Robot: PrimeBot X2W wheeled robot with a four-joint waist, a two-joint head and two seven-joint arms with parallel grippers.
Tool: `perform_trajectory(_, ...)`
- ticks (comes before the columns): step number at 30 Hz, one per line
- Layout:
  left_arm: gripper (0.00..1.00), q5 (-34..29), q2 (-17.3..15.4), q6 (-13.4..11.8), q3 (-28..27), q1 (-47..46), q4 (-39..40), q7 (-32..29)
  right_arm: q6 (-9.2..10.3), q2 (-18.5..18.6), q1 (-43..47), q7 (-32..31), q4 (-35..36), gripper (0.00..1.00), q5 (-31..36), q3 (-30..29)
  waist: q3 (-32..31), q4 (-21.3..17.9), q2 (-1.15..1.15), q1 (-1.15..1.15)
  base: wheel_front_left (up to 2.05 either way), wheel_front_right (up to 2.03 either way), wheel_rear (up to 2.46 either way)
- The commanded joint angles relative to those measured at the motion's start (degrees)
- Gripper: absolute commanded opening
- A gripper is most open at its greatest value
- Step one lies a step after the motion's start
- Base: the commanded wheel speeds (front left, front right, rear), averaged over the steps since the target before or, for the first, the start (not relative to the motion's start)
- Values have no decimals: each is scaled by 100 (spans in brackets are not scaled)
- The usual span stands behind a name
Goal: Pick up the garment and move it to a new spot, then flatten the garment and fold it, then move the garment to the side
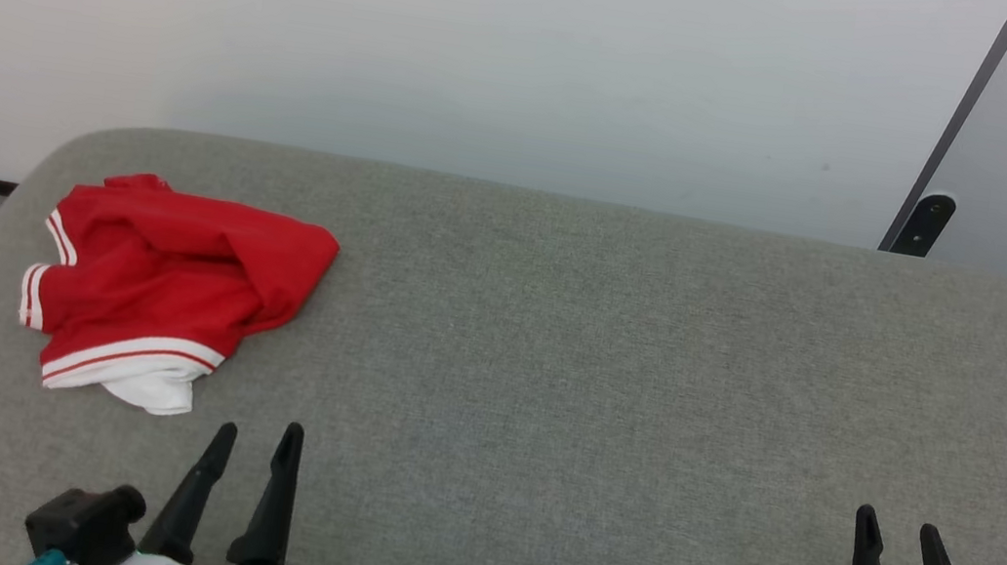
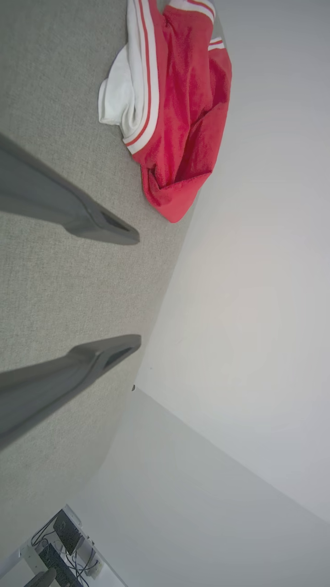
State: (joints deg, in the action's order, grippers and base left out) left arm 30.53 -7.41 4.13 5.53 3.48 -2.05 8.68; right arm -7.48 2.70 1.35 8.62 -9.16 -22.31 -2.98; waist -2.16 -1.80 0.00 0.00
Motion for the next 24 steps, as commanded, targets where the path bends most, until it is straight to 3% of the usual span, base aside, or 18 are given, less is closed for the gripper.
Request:
perform_trajectory(1,100,-144,-30,52,-19,22,108,42,-3,20,16,49,40,100,158,-6,-10,-7,0,0,0,0,0)
perform_trajectory(24,100,-1460,22,310,-20,209,447,352,-2,23,127,358,161,100,1389,38,-52,-60,0,0,0,0,0)
